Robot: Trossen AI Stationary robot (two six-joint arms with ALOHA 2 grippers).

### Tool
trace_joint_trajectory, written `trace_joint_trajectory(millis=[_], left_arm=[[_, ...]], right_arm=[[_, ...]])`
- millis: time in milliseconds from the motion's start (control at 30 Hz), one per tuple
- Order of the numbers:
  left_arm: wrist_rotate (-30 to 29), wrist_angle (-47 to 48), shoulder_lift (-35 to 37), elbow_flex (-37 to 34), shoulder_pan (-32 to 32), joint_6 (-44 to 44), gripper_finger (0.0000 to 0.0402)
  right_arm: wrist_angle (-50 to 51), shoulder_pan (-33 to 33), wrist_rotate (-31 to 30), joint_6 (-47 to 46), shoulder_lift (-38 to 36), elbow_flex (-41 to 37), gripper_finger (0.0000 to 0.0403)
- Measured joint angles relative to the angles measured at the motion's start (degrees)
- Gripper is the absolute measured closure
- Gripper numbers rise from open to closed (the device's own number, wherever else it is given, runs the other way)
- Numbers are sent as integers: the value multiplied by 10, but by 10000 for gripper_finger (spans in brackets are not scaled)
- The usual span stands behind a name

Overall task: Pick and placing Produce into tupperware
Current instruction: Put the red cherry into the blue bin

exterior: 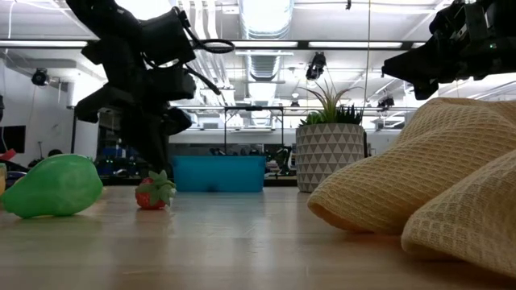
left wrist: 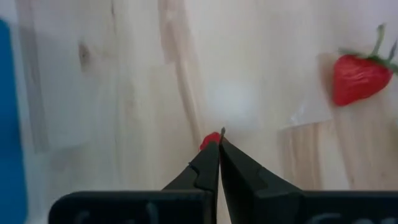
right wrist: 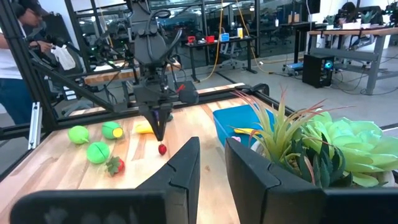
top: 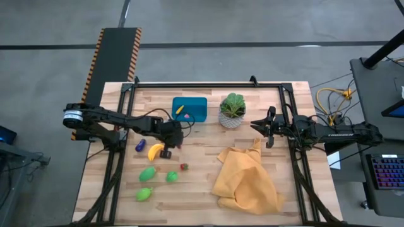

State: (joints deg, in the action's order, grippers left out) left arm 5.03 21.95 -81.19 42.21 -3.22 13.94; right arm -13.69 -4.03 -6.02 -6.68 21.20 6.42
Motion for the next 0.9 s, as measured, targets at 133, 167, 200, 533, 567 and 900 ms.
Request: trace_joint_trajectory(millis=[133,167,200,533,567,900], left_arm=[[6,-10,0,-2,0,2,401],[6,-10,0,-2,0,2,401],[6,-10,0,-2,0,2,401],[7,-24,0,-3,0,0,401],[7,-23,0,-4,0,0,401],[7,-21,0,-4,0,-16,399]], right_arm=[[0,0,0,0,0,0,335],[0,0,0,0,0,0,335],[0,0,0,0,0,0,335],[0,0,0,0,0,0,335],[0,0,0,0,0,0,335],[0,0,0,0,0,0,335]])
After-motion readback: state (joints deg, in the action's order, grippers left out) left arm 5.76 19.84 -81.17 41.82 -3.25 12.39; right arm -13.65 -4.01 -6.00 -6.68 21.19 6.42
